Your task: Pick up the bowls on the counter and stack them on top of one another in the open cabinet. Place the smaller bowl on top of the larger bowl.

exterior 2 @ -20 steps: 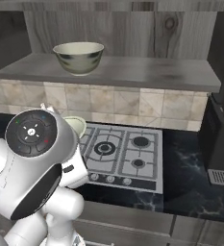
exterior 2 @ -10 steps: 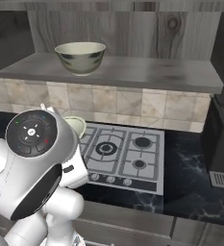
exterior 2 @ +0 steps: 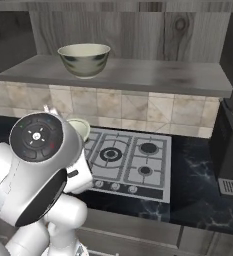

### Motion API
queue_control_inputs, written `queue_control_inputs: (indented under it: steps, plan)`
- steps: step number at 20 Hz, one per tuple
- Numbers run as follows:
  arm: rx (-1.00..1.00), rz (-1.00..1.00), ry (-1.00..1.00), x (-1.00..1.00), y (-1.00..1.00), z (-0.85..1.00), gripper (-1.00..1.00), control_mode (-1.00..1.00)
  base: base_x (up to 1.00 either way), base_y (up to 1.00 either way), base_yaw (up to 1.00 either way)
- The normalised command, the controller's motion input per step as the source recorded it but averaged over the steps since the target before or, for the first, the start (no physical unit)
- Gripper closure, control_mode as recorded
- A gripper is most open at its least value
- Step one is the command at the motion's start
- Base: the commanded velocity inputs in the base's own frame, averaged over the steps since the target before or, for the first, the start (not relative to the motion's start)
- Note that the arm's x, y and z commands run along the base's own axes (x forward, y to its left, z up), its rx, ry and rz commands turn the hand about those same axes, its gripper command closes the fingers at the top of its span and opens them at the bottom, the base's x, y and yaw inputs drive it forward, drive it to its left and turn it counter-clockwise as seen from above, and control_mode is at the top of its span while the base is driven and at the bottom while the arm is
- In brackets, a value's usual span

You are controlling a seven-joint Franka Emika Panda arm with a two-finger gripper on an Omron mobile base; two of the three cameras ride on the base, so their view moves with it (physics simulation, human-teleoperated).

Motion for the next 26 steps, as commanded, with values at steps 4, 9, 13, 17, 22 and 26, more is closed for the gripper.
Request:
queue_control_inputs:
  steps: [4,9,13,17,22,26]
  plan:
    - [0.10,-0.03,-0.02,-0.14,0.00,0.34,1.00,-1.00,0.00,0.00,0.00]
    - [0.08,-0.04,-0.02,-0.17,0.02,0.36,1.00,-1.00,0.00,0.00,0.00]
    - [0.03,-0.05,0.00,-0.01,0.11,0.31,1.00,-1.00,0.00,0.00,0.00]
    - [0.02,-0.05,-0.01,0.01,0.08,0.42,1.00,-1.00,0.00,0.00,0.00]
    - [0.01,-0.04,-0.08,0.04,0.07,0.39,1.00,-1.00,0.00,0.00,0.00]
    - [0.03,-0.06,-0.10,0.06,0.12,0.29,1.00,-1.00,0.00,0.00,0.00]
